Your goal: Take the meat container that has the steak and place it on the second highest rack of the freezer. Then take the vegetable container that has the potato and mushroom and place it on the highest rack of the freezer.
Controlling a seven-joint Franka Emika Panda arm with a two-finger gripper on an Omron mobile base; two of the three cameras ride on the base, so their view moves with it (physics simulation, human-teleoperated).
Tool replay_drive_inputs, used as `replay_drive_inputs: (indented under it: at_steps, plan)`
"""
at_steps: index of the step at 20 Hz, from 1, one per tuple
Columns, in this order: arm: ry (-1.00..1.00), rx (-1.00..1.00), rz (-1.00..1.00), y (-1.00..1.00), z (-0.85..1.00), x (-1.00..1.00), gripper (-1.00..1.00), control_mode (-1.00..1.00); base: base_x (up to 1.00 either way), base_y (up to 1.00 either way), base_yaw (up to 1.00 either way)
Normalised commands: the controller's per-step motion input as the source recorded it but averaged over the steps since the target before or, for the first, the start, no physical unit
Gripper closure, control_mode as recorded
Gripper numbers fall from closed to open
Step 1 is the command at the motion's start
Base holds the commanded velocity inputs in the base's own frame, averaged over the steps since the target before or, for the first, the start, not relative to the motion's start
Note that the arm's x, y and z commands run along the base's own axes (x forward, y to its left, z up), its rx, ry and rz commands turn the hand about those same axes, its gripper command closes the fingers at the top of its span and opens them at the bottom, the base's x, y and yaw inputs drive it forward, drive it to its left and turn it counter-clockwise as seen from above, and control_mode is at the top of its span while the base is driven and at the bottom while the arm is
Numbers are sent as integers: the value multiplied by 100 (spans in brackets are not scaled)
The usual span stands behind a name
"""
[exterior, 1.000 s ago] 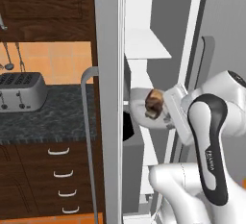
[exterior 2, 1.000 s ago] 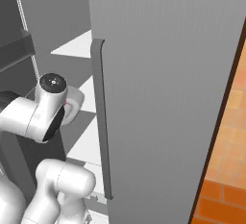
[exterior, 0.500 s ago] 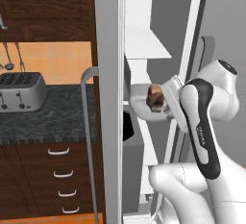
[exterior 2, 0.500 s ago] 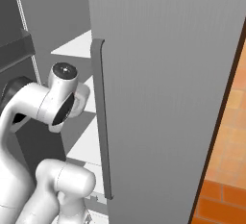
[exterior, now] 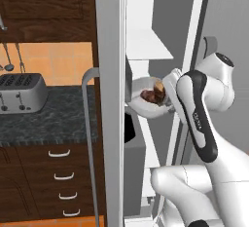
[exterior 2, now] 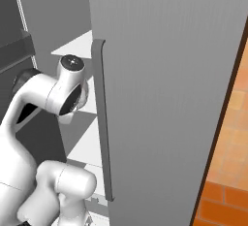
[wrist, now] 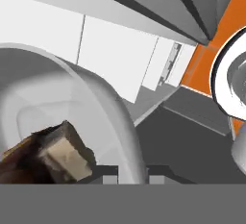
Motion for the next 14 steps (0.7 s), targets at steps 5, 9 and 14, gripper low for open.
replay_drive_inputs:
  at_steps: [5, 9, 14]
  plan:
    - [0, -1, -2, 0, 0, 69, 100, -100, 0, 0, 0]
    - [0, 0, -7, 0, 0, 30, 100, -100, 0, 0, 0]
    - [0, 0, -3, 9, -19, 9, 100, -100, 0, 0, 0]
